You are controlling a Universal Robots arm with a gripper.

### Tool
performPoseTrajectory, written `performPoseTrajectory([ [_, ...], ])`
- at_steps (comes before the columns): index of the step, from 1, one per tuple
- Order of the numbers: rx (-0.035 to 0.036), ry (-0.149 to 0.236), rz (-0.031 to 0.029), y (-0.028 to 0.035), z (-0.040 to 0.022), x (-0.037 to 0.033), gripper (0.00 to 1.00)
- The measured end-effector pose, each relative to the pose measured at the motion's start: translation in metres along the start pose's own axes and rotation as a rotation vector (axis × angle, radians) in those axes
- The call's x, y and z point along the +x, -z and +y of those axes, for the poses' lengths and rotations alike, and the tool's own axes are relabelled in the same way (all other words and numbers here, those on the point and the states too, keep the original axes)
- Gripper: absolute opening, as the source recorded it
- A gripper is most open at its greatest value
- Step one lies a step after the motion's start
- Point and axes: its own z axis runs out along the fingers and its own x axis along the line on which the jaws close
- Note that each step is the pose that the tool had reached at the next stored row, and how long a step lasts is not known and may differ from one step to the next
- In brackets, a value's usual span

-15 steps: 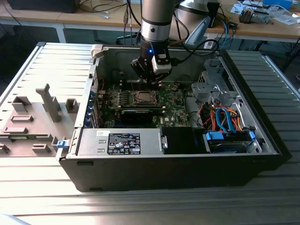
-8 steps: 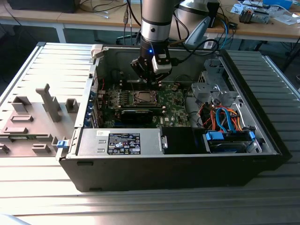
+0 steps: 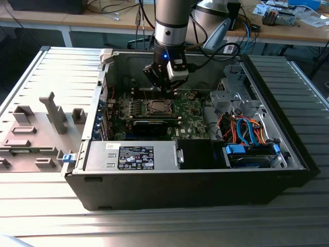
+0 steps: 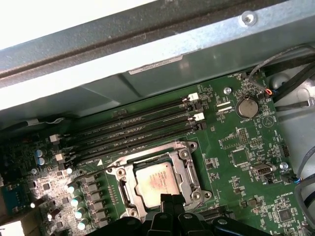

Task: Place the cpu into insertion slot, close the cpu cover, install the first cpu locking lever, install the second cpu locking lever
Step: 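Install the first cpu locking lever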

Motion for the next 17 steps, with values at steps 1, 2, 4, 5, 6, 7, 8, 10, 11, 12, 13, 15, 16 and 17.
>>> performPoseTrajectory([
  [1, 0.0, 0.001, -0.0001, 0.0, 0.0, 0.0, 0.11],
  [2, 0.0001, 0.002, -0.0001, 0.0, 0.0, 0.0, 0.11],
  [4, 0.0, 0.004, -0.0002, 0.0, 0.0, 0.0, 0.11],
  [5, 0.0, 0.005, -0.0003, 0.0, 0.0, 0.0, 0.11],
  [6, 0.0, 0.007, -0.0003, 0.0, 0.0, 0.0, 0.11],
  [7, 0.0001, 0.01, -0.0004, 0.0, 0.0, 0.0, 0.11],
  [8, 0.0001, 0.012, -0.0005, 0.0, 0.0, 0.0, 0.11],
  [10, 0.0001, 0.015, -0.0006, 0.0, 0.0, 0.0, 0.11],
  [11, 0.0002, 0.016, -0.0006, 0.0, 0.0, 0.0, 0.11],
  [12, 0.0002, 0.017, -0.0006, 0.0, 0.0, 0.0, 0.11],
  [13, 0.0002, 0.018, -0.0007, 0.0, 0.0, 0.0, 0.11],
  [15, 0.0002, 0.021, -0.0008, 0.0, 0.0, 0.0, 0.11],
  [16, 0.0002, 0.022, -0.0008, 0.0, 0.0, 0.0, 0.11],
  [17, 0.0002, 0.023, -0.0008, 0.0, 0.0, 0.0, 0.11],
])
